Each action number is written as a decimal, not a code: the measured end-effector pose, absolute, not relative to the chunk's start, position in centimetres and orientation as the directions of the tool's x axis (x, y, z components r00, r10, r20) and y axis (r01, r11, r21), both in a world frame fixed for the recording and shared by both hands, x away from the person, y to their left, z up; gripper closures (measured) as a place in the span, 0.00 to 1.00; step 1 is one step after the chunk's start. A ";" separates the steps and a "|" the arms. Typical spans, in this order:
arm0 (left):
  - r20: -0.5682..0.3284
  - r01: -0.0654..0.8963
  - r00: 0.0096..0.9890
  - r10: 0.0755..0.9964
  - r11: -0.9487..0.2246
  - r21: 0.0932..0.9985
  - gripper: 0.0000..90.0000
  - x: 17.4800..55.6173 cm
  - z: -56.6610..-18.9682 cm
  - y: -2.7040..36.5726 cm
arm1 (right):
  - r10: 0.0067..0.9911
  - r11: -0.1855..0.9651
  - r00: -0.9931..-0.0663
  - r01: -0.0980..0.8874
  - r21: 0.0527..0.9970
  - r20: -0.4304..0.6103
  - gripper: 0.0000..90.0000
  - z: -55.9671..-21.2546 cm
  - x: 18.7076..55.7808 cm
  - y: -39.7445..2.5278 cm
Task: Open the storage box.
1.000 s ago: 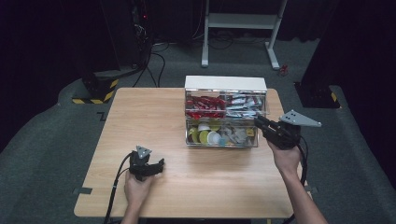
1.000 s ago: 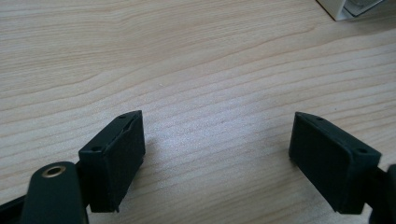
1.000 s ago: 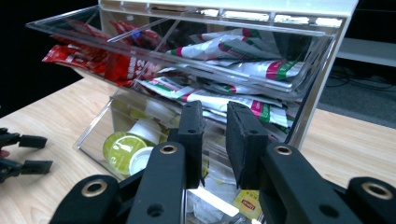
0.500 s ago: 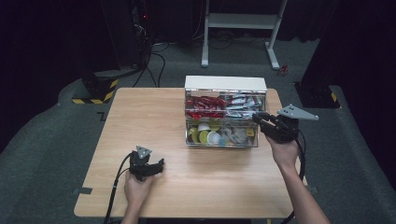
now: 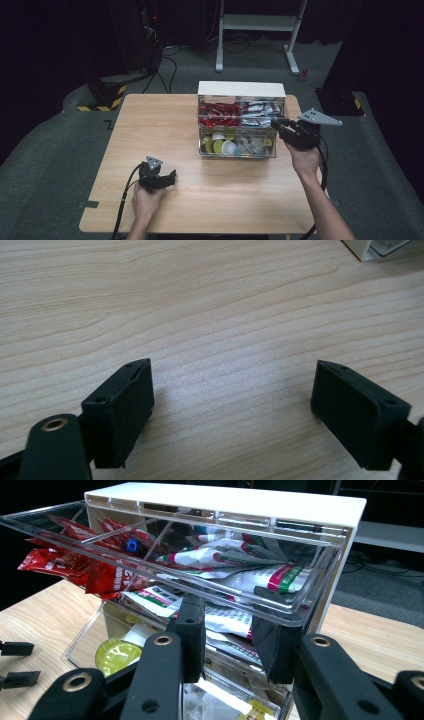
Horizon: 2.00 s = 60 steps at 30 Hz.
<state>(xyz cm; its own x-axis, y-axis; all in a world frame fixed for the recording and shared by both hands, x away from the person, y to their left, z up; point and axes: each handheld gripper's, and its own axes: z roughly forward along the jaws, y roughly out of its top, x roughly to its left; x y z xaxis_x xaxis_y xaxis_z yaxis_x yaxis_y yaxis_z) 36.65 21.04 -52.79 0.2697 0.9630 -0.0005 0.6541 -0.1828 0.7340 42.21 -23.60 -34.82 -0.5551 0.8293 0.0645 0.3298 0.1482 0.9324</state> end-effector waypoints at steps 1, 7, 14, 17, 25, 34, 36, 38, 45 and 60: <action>-0.001 0.654 0.275 0.961 -0.186 0.733 0.19 36.7 -52.8 21.0 | 0.829 0.146 -0.556 0.329 0.933 0.066 0.74 -34.8 42.3 -23.6; -0.022 0.661 0.285 0.958 -0.180 0.729 0.29 36.4 -52.4 21.1 | 0.827 0.138 -0.557 0.327 0.935 0.073 0.74 -34.6 42.5 -23.6; -0.078 0.582 0.342 0.936 -0.147 0.800 0.31 36.2 -50.0 20.9 | 0.827 0.130 -0.556 0.326 0.936 0.079 0.74 -34.6 42.6 -23.6; -0.087 0.556 0.370 0.925 -0.145 0.818 0.32 36.3 -48.4 20.4 | 0.827 0.126 -0.557 0.324 0.938 0.081 0.74 -34.5 42.7 -23.6; -0.073 0.489 0.433 0.898 -0.167 0.856 0.33 36.7 -45.0 18.9 | 0.827 0.127 -0.557 0.325 0.937 0.081 0.74 -34.1 42.7 -23.6; -0.064 0.443 0.476 0.877 -0.176 0.879 0.37 37.5 -41.7 17.4 | 0.826 0.115 -0.556 0.333 0.936 0.096 0.74 -33.8 43.0 -23.9; -0.055 0.431 0.486 0.872 -0.184 0.883 0.37 37.6 -41.0 17.0 | 0.827 0.112 -0.554 0.333 0.936 0.098 0.74 -33.7 43.1 -24.0; -0.047 0.420 0.497 0.866 -0.193 0.887 0.37 37.7 -40.3 16.7 | 0.828 0.110 -0.552 0.334 0.936 0.100 0.74 -33.7 43.1 -24.1; -0.020 0.380 0.537 0.843 -0.220 0.898 0.37 38.1 -38.1 15.0 | 0.827 0.116 -0.553 0.337 0.934 0.097 0.74 -33.5 43.2 -24.1; -0.010 0.344 0.564 0.826 -0.224 0.912 0.40 39.6 -35.8 12.5 | 0.829 0.118 -0.550 0.346 0.931 0.099 0.74 -33.6 43.2 -24.2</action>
<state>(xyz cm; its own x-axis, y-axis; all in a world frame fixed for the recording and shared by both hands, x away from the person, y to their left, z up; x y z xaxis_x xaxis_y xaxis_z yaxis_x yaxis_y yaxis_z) 39.58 12.50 -35.80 0.5643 0.8255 -0.0102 0.3441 -0.2239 0.9119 43.25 -24.21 -33.57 -0.5497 0.8294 0.0994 0.3459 0.1177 0.9309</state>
